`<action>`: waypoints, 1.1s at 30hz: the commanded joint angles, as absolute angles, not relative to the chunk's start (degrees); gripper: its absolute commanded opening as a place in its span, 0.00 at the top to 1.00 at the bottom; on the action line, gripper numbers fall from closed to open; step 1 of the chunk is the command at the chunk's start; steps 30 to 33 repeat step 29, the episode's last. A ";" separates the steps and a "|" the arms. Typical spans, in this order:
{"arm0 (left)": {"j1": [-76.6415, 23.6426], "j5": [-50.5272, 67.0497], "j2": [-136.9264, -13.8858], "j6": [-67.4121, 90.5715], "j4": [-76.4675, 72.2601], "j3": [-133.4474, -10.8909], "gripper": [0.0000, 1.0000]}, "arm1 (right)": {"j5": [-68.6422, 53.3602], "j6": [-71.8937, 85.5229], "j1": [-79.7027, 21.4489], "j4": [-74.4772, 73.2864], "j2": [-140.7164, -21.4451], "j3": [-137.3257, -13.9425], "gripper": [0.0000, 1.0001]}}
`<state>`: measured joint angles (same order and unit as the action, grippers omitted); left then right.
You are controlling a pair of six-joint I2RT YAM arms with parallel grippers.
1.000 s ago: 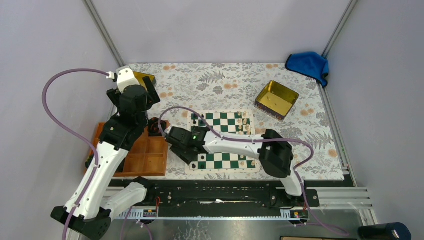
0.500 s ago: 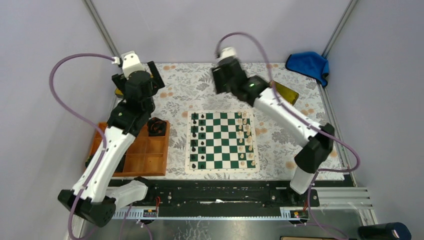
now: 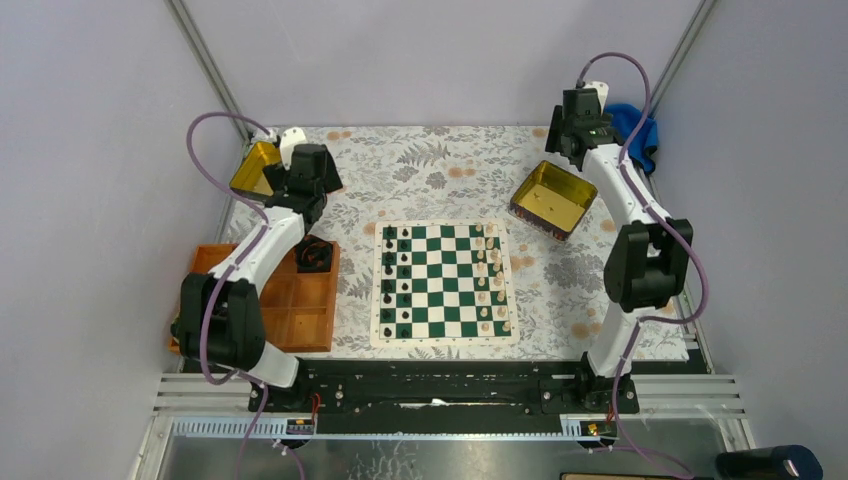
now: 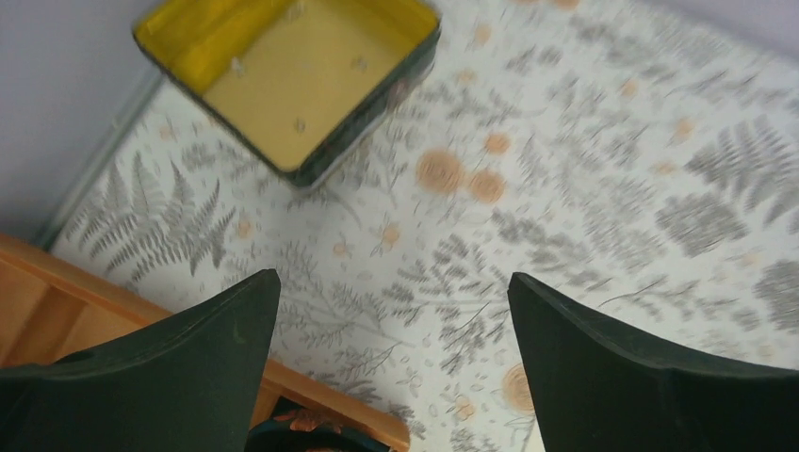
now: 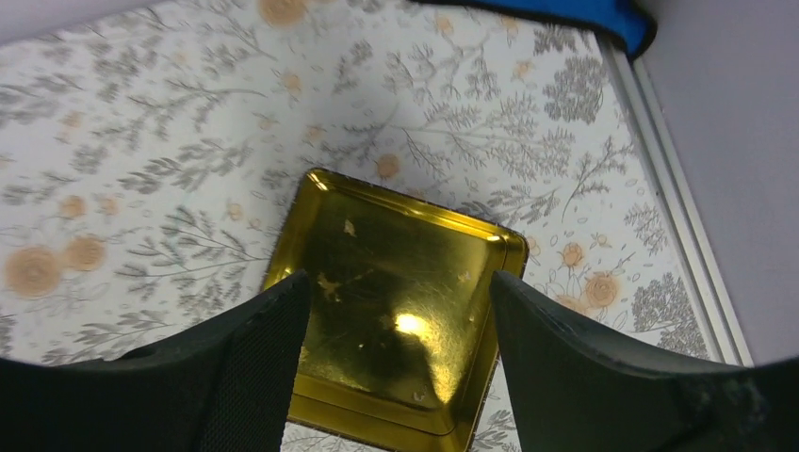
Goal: Set up the chess pieces on the board
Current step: Reset both arms
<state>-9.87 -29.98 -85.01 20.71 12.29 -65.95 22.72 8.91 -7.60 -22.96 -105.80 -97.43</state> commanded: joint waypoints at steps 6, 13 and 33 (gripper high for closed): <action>-8.16 -26.35 -88.29 22.05 -10.49 -54.41 0.01 | 21.61 10.88 -6.24 -20.73 -107.63 -93.32 0.20; -8.17 -25.66 -88.03 20.80 -13.72 -50.97 0.01 | 19.56 13.54 -6.19 -19.54 -107.63 -91.14 0.18; -8.85 -27.73 -84.17 18.53 -16.03 -47.97 0.01 | 17.84 12.05 -6.24 -13.83 -101.37 -83.35 0.12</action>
